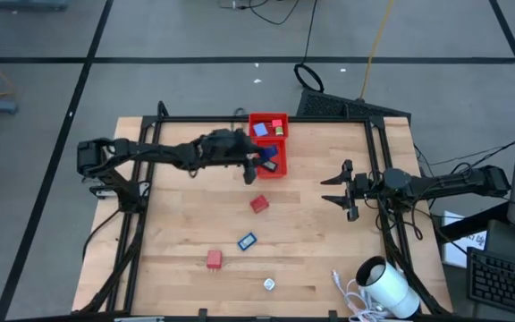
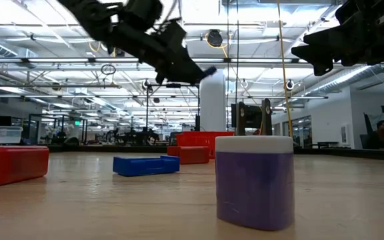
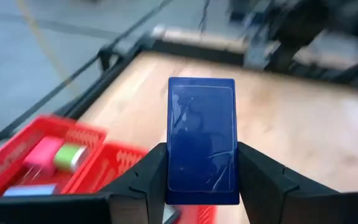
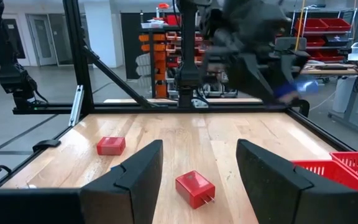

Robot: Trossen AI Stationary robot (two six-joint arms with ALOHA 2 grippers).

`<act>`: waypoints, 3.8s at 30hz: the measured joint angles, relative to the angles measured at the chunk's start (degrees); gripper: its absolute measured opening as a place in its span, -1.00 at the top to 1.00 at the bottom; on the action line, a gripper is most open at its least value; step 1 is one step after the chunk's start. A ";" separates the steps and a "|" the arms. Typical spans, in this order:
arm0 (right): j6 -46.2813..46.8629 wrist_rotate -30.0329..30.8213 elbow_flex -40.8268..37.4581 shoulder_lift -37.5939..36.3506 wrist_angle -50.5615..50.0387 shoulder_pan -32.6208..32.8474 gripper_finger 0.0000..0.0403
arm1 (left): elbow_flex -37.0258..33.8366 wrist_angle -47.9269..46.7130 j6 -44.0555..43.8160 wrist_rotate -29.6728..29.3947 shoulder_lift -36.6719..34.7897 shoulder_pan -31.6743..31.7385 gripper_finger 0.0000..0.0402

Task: Pick & Place Office items
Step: Put the dark blue digital timer into the bottom red bin, then put the purple charger adapter into the top red bin

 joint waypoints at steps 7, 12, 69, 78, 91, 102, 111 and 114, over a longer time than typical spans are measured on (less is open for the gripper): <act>0.00 0.00 -0.02 0.01 0.03 0.02 0.02 | 9.03 -8.02 -1.78 -3.20 10.07 1.89 0.17; -0.01 0.00 0.01 0.00 0.06 0.00 0.02 | 11.77 -8.51 -6.34 -3.32 16.65 3.53 0.22; 0.00 0.00 0.00 0.00 0.05 0.02 0.02 | 12.24 -15.71 -4.66 3.63 -0.35 -0.66 0.39; 0.00 0.00 -0.02 0.10 0.05 0.01 0.02 | 12.22 -20.40 -3.33 2.26 -8.05 -13.07 0.56; -0.02 0.00 -0.01 0.17 0.05 0.02 0.02 | 7.38 -21.68 0.09 -17.65 -14.96 -30.60 0.85; -0.01 0.00 -0.02 0.30 -0.29 0.01 0.02 | -20.53 1.92 -2.20 -18.66 -29.16 -31.56 0.98; -0.02 0.00 0.00 0.39 0.03 0.00 0.02 | -34.24 6.60 -2.16 -22.14 -41.17 -31.33 0.91; 0.00 0.00 -0.01 0.39 -0.02 0.01 0.02 | -37.34 6.83 -4.22 -22.83 -45.50 -31.33 0.95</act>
